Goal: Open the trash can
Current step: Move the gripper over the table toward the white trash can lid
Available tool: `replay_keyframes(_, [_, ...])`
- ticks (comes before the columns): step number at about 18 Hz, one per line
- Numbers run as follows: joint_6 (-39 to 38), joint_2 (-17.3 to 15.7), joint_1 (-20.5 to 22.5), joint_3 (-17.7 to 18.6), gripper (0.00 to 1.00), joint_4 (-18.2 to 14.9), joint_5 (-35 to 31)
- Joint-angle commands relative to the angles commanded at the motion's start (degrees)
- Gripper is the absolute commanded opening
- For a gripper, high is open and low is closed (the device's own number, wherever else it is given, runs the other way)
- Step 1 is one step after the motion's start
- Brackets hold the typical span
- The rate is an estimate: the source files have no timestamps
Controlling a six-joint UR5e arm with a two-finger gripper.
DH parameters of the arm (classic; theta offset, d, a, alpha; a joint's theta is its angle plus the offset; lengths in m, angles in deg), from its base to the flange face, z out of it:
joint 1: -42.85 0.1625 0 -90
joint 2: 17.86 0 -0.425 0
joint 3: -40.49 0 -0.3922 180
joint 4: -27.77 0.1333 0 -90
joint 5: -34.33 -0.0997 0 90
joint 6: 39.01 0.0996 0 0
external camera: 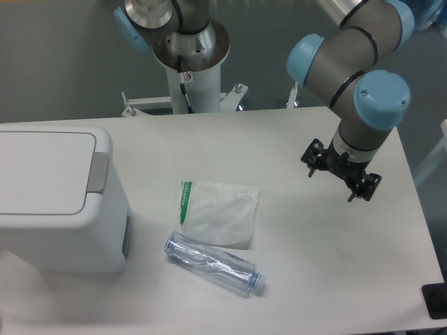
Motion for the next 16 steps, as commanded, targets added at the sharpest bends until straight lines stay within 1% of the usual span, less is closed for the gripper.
replay_keyframes(5, [0.0, -0.5, 0.0, -0.3, 1.00, -0.3, 0.3])
replay_keyframes(7, [-0.3, -2.4, 0.1, 0.3, 1.00, -1.9, 0.3])
replay_keyframes(8, [-1.9, -2.9, 0.0, 1.0, 1.00, -2.9, 0.3])
replay_keyframes(10, [-7.2, -3.7, -1.0, 2.7, 1.00, -2.8, 0.9])
replay_keyframes(11, [-9.6, -3.9, -2.0, 3.1, 1.00, -2.9, 1.9])
replay_keyframes(13, [-15.2, -4.4, -2.7, 3.7, 1.00, -2.9, 3.8])
replay_keyframes(16, [-16.6, -4.5, -4.9, 3.8, 1.00, -2.8, 5.0])
